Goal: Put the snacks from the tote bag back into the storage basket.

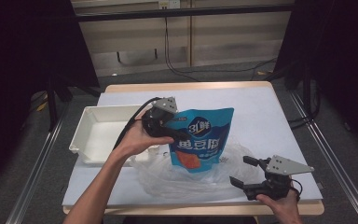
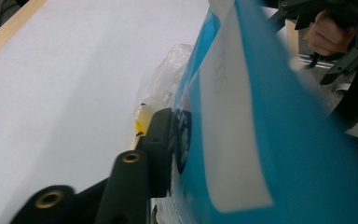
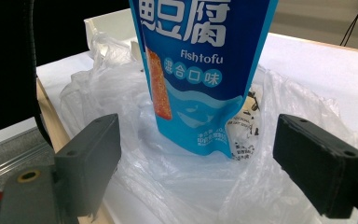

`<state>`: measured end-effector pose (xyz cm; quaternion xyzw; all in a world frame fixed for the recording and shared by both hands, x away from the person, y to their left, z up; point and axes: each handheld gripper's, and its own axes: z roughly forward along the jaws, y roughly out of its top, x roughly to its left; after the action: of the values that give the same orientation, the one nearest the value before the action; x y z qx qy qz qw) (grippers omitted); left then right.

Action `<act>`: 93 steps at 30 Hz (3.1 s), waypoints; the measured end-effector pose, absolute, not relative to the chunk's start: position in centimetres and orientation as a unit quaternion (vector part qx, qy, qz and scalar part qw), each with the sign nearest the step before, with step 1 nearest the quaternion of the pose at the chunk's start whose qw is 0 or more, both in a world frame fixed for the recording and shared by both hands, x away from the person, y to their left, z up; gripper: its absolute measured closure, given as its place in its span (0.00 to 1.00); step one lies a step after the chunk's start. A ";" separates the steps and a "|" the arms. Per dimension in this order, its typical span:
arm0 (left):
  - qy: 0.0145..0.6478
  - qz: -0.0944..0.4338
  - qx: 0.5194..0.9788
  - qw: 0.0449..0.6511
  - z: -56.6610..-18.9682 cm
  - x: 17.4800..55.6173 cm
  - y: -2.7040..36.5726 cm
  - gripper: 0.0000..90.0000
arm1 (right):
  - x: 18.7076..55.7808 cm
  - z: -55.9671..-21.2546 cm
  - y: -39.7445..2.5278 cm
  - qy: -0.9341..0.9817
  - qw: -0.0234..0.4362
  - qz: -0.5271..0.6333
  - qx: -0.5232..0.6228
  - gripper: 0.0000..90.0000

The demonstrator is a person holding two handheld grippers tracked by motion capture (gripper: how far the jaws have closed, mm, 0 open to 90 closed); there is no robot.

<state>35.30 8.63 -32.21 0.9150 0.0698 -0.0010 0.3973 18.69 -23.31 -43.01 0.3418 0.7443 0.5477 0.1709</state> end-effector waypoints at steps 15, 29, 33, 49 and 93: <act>0.048 -0.007 0.916 0.398 -32.5 35.6 8.3 1.00 | 18.6 -43.0 -23.3 0.744 0.171 0.547 0.344 0.16; 0.078 -0.022 0.912 0.403 -32.1 36.5 7.3 1.00 | 18.6 -43.0 -23.5 0.739 0.179 0.548 0.349 0.15; 0.076 -0.019 0.913 0.401 -31.7 36.4 6.6 1.00 | 18.6 -42.9 -23.6 0.737 0.183 0.548 0.351 0.15; 0.034 -0.015 0.913 0.407 -28.7 35.2 6.5 1.00 | 18.3 -42.7 -23.6 0.731 0.192 0.557 0.344 0.14; 0.059 -0.003 0.896 0.439 -22.2 36.7 11.6 1.00 | 18.4 -42.8 -23.6 0.731 0.187 0.558 0.345 0.13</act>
<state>36.67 11.59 -22.21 0.8964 0.0585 -0.0027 0.4394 18.40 -23.65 -42.76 0.3448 0.7313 0.5579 0.1872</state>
